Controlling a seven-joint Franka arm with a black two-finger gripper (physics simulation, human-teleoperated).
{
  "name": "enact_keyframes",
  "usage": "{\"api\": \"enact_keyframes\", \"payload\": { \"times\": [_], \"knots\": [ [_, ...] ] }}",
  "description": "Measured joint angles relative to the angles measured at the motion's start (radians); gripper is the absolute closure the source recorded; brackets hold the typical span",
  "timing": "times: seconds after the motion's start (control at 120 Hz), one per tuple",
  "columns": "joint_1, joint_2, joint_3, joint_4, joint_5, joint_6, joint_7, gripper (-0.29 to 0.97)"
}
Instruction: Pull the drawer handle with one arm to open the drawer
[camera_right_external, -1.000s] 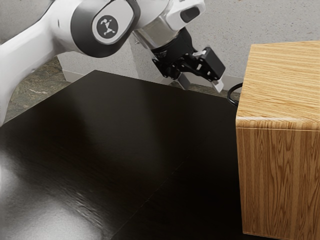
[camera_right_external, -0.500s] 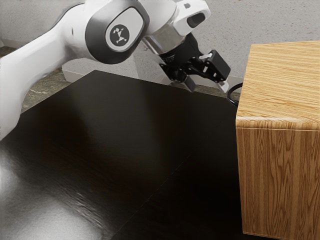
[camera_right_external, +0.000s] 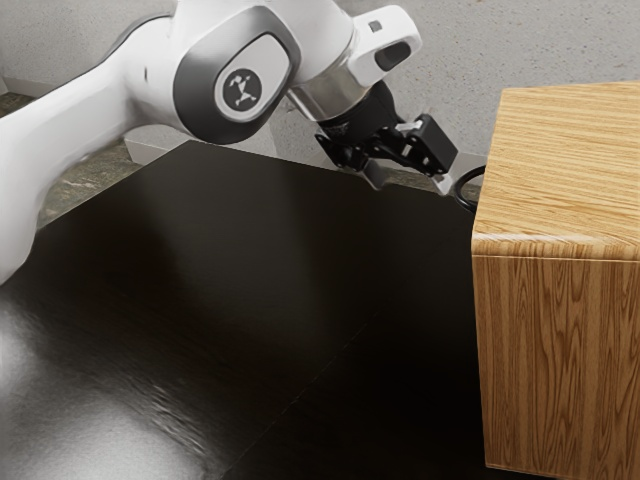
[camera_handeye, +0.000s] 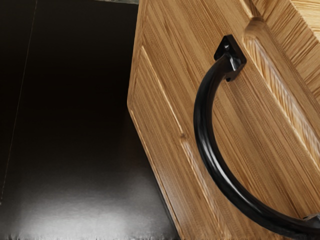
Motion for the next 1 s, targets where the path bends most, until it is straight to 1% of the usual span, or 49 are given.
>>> {"api": "enact_keyframes", "payload": {
  "times": [0.183,0.367,0.683,0.817,1.0],
  "knots": [
    [0.0,0.004,-0.001,0.01,0.008,0.045,-0.003,0.0],
    [0.001,0.059,0.0,0.032,0.01,0.085,-0.004,0.0],
    [-0.003,0.096,0.0,0.028,0.013,0.122,-0.007,0.0],
    [-0.003,0.079,0.0,-0.004,0.019,0.128,-0.008,0.0],
    [0.015,0.0,0.003,-0.081,0.027,0.132,-0.01,0.0]
  ]
}}
